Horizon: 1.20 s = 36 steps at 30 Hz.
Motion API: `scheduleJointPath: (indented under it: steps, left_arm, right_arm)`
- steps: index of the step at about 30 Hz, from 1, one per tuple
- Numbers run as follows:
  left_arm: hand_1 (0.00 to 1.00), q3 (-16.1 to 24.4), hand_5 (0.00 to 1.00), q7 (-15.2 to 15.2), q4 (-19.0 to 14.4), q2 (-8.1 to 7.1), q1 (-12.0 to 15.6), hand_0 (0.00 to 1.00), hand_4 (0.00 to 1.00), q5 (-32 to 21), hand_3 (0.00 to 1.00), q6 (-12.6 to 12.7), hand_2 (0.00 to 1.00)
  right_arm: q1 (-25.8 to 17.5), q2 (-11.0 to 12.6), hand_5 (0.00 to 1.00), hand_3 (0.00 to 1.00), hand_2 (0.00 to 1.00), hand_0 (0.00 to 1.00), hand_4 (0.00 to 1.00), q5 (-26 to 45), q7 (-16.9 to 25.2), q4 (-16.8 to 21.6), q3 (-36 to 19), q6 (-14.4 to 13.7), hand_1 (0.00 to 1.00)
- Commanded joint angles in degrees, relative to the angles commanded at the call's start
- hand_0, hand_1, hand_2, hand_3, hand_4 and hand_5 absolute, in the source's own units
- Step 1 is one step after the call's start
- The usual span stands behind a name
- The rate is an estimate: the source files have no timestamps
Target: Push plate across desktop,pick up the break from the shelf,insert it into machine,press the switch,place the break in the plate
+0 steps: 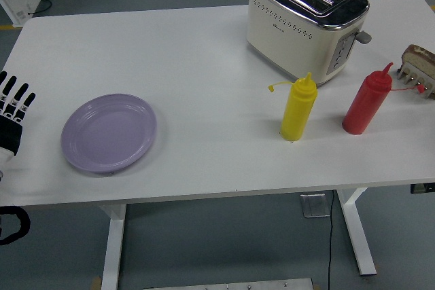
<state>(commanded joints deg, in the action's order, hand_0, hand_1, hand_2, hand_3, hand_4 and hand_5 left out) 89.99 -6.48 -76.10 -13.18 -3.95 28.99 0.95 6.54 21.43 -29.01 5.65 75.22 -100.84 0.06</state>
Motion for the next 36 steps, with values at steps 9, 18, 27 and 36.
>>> scheduleJointPath:
  steps: [9, 18, 27, 36]
  left_arm:
    - [0.845, -2.17, 0.998, -0.89, 3.85, 0.28, -0.76, 0.888, 0.726, -2.06, 0.792, -1.34, 0.896]
    - [0.845, -4.66, 0.998, -0.98, 6.12, 0.69, -1.64, 0.889, 0.728, -3.58, 0.792, -2.25, 0.896]
    - [0.849, -7.22, 0.998, -0.96, 6.87, 1.29, -2.69, 0.898, 0.736, -4.00, 0.792, -2.45, 0.897]
    - [0.849, -9.49, 0.998, -1.14, 7.89, 1.87, -4.75, 0.897, 0.736, -4.64, 0.792, -2.54, 0.897]
  right_arm:
    - [-0.20, 0.11, 0.517, 0.742, 0.774, 0.829, 0.566, 0.00, -0.05, 0.01, 0.52, -0.02, 0.773]
    - [-0.46, 0.20, 0.517, 0.742, 0.772, 0.829, 0.566, -0.13, -0.11, 0.20, 0.94, -0.04, 0.773]
    - [-0.26, 0.68, 0.504, 0.741, 0.770, 0.829, 0.566, -3.41, -0.10, 1.13, 1.90, -2.08, 0.772]
    - [1.40, 1.93, 0.468, 0.742, 0.769, 0.830, 0.573, -13.67, -0.15, 2.29, 4.77, -7.98, 0.773]
